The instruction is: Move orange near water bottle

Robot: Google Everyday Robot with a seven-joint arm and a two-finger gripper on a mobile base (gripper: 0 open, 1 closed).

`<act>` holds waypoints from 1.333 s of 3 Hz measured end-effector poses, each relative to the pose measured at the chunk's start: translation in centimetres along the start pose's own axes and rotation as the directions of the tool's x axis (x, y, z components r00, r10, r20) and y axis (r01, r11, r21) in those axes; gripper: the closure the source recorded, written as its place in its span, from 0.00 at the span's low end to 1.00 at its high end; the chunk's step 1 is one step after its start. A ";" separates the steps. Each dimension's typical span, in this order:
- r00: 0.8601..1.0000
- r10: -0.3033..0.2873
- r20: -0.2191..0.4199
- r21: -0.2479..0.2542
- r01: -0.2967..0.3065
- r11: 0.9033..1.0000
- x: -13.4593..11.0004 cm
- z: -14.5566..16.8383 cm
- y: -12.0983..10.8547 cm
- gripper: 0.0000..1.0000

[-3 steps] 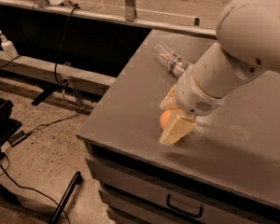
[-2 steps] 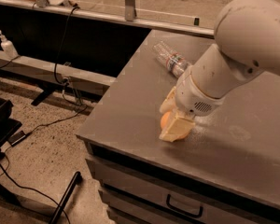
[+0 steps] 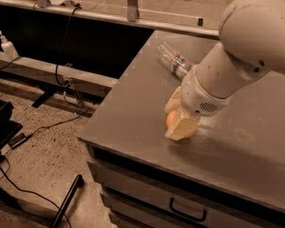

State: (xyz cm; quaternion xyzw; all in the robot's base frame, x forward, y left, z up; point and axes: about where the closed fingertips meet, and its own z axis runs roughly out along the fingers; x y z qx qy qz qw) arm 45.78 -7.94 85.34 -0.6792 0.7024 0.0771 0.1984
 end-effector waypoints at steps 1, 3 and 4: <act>1.000 0.014 0.018 0.072 -0.015 0.997 0.8 -0.2 -2.3 1.00; 0.991 0.077 0.112 0.304 -0.108 0.946 4.7 -3.0 -9.1 1.00; 0.981 0.090 0.170 0.358 -0.147 0.922 5.8 -3.3 -10.9 1.00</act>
Offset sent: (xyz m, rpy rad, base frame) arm 0.0862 -0.0536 0.0365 0.0797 -0.2738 -0.1527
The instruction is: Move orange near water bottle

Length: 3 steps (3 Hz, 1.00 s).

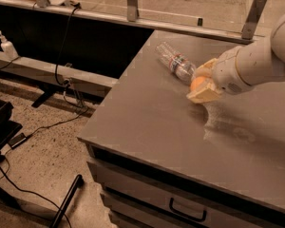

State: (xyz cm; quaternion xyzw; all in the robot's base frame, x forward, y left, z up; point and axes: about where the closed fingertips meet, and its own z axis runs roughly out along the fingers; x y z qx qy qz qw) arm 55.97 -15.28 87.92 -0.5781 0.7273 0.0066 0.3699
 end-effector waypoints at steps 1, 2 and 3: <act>0.999 0.022 0.039 0.045 -0.024 0.999 0.9 1.3 -1.8 0.77; 0.999 0.017 0.039 0.042 -0.018 0.999 0.6 1.2 -1.6 0.46; 0.999 0.014 0.039 0.041 -0.016 0.999 0.5 1.2 -1.6 0.22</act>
Offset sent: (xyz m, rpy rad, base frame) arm 0.0187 -0.0074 -0.0056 0.0378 -0.0360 -0.0223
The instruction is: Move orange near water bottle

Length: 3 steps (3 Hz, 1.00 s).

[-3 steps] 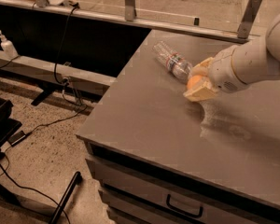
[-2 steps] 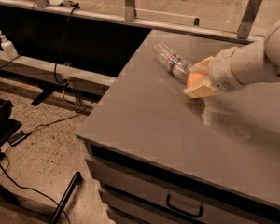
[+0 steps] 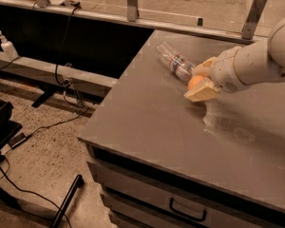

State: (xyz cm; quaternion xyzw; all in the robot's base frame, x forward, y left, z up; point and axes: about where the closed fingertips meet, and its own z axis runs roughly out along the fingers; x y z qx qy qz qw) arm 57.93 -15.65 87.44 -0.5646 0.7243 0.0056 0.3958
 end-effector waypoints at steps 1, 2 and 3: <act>1.000 -0.004 0.001 -0.001 0.004 1.000 -0.2 0.0 0.1 0.00; 1.000 -0.001 0.003 -0.002 0.001 1.000 -0.2 0.0 0.0 0.00; 0.998 0.057 0.032 -0.010 -0.057 0.998 0.8 -1.4 -1.2 0.00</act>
Offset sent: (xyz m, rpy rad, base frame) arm -0.0004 0.0018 0.0007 -0.0010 -0.0009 0.0030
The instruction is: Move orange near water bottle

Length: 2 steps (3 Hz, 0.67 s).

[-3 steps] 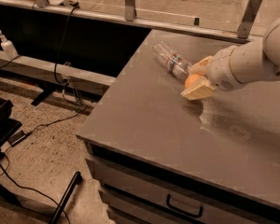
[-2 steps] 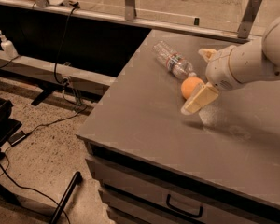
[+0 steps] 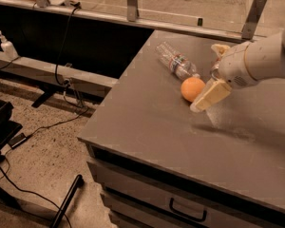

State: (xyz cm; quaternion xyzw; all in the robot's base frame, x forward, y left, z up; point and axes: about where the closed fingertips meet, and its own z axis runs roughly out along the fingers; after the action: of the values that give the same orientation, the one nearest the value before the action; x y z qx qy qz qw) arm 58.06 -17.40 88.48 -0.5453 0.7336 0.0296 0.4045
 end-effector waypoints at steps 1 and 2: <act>0.999 0.036 -0.008 0.010 -0.036 0.999 1.0 -1.9 -1.5 0.00; 0.997 0.077 0.014 -0.032 -0.077 0.997 1.9 -4.5 -3.3 0.00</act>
Offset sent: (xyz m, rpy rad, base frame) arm 0.0001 -0.0861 0.0433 0.1222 0.1145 -0.0305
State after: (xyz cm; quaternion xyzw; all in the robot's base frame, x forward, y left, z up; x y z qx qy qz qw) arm 58.05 -22.41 91.61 -0.5227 0.7504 0.0606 0.4000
